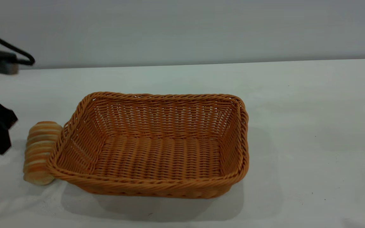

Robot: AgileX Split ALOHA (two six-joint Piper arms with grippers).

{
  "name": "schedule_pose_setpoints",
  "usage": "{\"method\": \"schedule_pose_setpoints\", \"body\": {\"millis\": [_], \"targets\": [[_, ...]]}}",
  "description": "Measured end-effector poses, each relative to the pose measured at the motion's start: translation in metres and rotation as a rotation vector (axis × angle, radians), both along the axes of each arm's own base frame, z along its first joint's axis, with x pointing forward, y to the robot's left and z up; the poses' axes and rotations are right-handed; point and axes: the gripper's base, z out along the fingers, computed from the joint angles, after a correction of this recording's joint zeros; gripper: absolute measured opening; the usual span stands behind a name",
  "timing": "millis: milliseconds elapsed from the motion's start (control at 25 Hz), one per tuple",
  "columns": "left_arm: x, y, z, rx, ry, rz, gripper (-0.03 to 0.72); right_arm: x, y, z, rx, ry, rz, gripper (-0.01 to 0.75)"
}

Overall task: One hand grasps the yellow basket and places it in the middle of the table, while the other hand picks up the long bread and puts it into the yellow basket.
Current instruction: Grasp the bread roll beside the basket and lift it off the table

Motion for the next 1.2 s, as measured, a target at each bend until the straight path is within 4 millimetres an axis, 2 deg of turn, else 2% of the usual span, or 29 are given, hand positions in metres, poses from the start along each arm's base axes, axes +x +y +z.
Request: {"method": "schedule_pose_setpoints", "body": {"millis": [240,560,840,1200], "targets": [[0.007,0.000,-0.023,-0.005,-0.021,-0.003,0.462,0.000,0.000,0.000,-0.001,-0.001,0.000,0.391],[0.017,-0.005,-0.022,-0.003,-0.133,-0.063,0.460,0.000,0.000,0.000,-0.004,-0.003,0.001,0.376],[0.025,-0.030,-0.020,-0.006,-0.226,-0.172,0.441,0.000,0.000,0.000,-0.002,-0.005,0.002,0.376],[0.020,-0.032,-0.049,-0.006,-0.132,-0.182,0.439,0.000,0.000,0.000,-0.002,-0.005,0.002,0.375]]}}
